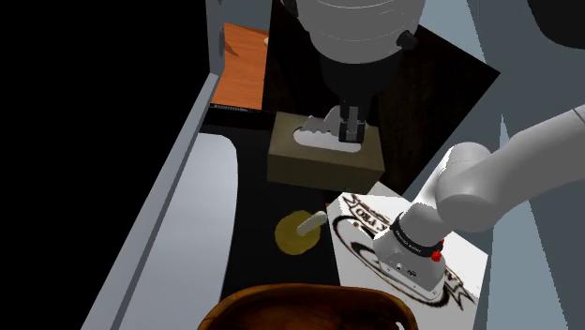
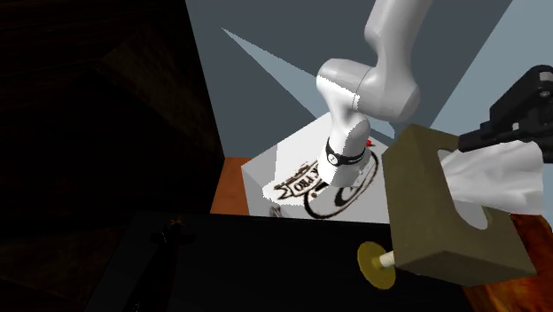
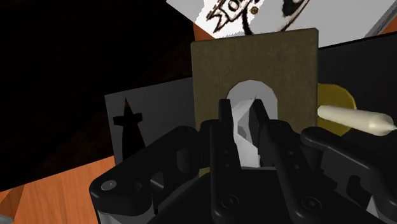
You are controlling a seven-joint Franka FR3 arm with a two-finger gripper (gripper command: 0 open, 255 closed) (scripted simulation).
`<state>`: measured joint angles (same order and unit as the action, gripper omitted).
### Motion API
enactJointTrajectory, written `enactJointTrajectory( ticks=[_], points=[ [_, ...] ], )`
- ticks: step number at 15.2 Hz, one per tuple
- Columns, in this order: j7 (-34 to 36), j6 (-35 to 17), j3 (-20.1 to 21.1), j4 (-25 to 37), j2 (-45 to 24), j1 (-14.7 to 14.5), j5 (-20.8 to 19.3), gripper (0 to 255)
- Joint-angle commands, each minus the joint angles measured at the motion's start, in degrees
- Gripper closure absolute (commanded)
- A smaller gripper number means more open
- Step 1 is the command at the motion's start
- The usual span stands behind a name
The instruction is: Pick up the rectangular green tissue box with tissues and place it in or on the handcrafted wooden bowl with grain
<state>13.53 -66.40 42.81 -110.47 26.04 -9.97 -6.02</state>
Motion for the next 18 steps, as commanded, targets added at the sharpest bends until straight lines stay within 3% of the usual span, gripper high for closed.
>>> enactJointTrajectory(
  ticks=[1,5,9,11,13,14,16,18],
  points=[
    [3.0,1.88,2.56,2.15,-0.86,-0.2,1.51,255],
    [10.16,5.53,9.25,8.18,-4.76,0.48,3.74,255],
    [19.53,8.98,18.43,15.41,-11.22,2.27,4.64,255],
    [26.14,10.72,25.08,19.55,-16.64,3.63,3.79,255],
    [37.16,12.9,34.59,24.24,-27.17,3.72,-0.12,255],
    [44.73,14.55,37.24,26.94,-34.93,-0.54,-3.65,255],
    [54.53,17.84,33.98,33.66,-44.54,-13.82,-7.64,255],
    [52.95,15.64,32.92,30.99,-42.54,-12.74,-6.41,255]
  ],
)
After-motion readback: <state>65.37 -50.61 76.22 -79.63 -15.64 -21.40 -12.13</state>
